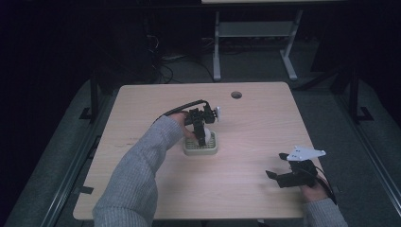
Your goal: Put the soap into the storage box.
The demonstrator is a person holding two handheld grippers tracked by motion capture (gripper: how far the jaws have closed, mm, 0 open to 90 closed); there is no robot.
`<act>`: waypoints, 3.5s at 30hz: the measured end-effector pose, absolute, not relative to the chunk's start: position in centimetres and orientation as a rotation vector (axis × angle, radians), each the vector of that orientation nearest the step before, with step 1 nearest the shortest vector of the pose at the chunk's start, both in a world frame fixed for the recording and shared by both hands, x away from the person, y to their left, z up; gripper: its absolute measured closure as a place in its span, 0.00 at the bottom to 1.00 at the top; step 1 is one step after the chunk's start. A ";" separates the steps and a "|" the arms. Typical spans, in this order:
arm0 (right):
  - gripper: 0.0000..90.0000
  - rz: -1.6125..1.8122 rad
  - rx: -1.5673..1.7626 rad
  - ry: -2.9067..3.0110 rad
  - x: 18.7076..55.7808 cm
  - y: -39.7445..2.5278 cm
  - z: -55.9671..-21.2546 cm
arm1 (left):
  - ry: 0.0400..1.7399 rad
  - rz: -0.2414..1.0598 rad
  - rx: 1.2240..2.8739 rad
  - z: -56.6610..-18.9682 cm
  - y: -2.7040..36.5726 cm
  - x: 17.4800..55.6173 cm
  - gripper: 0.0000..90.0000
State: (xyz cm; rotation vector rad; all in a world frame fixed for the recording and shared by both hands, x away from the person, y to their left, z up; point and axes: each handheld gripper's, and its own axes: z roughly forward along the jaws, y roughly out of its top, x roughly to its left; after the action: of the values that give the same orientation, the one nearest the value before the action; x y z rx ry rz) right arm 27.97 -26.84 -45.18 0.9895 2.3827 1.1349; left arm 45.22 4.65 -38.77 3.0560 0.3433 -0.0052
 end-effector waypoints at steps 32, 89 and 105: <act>0.15 1.144 0.987 2.380 28.0 -26.9 -45.1 | 0.374 -0.051 3.081 -40.7 4.7 46.1 0.25; 0.15 1.138 0.992 2.390 28.0 -26.9 -45.1 | 0.394 -0.028 3.039 -39.2 5.1 45.8 0.23; 0.15 1.132 0.992 2.390 28.1 -26.8 -45.1 | 0.398 -0.010 3.025 -38.3 6.0 45.1 0.22</act>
State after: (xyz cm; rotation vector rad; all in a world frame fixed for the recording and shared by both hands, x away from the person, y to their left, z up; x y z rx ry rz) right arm 28.07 -26.78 -45.09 0.9923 2.3895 1.1316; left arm 45.14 5.98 -38.32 3.0249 0.3983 -0.0103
